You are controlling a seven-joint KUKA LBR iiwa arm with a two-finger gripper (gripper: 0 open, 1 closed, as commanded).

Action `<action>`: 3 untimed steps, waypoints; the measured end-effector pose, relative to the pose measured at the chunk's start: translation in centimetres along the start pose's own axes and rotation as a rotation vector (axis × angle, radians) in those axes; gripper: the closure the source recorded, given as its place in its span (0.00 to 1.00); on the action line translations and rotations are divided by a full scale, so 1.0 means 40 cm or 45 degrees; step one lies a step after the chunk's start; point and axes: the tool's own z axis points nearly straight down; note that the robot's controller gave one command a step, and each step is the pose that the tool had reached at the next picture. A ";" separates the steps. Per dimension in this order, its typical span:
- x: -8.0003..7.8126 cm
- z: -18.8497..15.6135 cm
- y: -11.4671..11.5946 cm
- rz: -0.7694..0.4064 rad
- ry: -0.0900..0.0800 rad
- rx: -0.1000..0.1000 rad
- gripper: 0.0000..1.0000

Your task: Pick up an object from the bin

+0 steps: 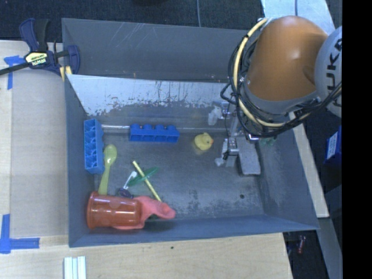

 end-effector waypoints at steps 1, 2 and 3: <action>-0.003 -0.012 0.000 0.000 -0.011 0.000 0.00; 0.031 0.087 0.125 -0.009 -0.012 0.000 0.00; -0.046 0.076 0.149 -0.261 -0.021 0.002 0.00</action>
Offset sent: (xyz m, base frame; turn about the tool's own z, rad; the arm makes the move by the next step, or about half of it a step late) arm -0.0177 0.0641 -0.0452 -0.0119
